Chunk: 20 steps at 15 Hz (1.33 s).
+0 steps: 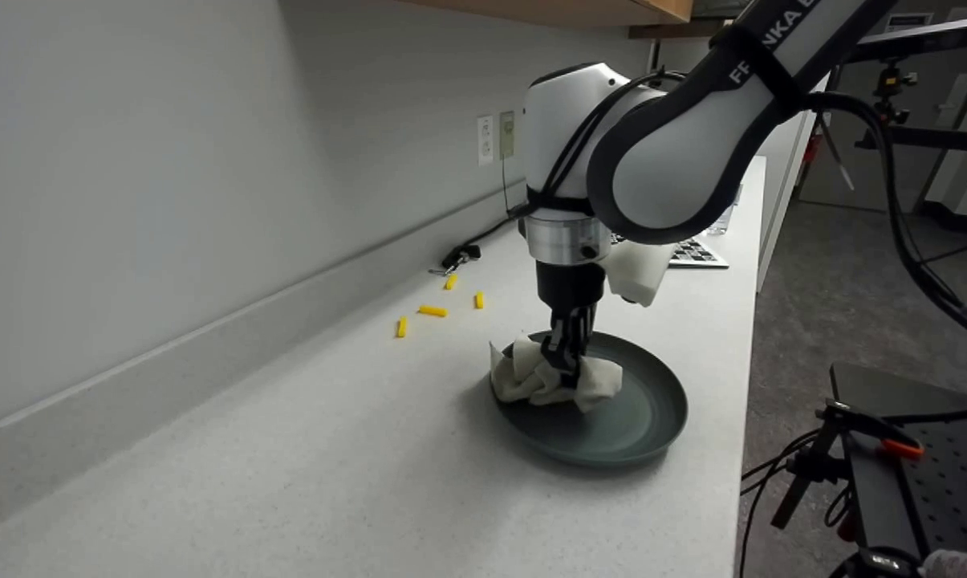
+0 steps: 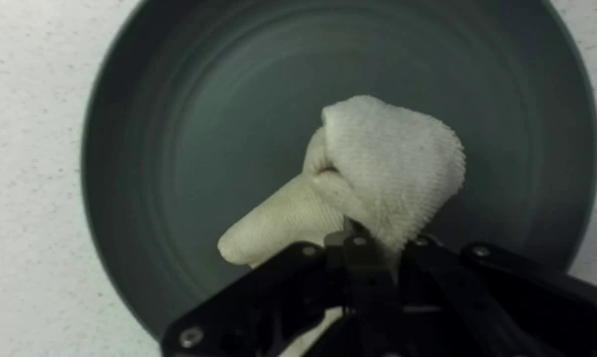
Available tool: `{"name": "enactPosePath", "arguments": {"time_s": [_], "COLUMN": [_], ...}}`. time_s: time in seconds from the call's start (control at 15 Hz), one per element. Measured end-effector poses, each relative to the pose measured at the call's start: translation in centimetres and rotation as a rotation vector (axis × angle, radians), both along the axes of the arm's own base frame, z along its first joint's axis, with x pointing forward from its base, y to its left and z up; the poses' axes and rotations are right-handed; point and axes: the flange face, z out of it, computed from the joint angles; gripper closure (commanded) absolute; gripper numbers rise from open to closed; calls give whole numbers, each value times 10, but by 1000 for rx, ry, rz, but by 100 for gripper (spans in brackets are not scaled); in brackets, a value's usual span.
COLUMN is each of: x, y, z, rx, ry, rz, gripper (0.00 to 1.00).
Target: Use the cloth to wipe the plate
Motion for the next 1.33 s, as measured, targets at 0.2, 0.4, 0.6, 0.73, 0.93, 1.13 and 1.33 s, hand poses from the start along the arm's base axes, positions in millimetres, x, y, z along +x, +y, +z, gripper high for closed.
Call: {"name": "enactPosePath", "arguments": {"time_s": [0.2, 0.4, 0.6, 0.73, 0.93, 1.13, 1.33], "x": [-5, -15, -28, -37, -50, -54, -50], "y": [26, 35, 28, 18, -3, -32, -61], "z": [1, 1, 1, 0, -2, -5, -6], "rx": [57, 89, 86, 78, 54, -10, -85], "ry": [14, 52, 103, 137, 201, 244, 240], "rz": [5, 7, -3, -18, -48, -76, -113], "gripper": [98, 98, 98, 98, 98, 98, 98]}}
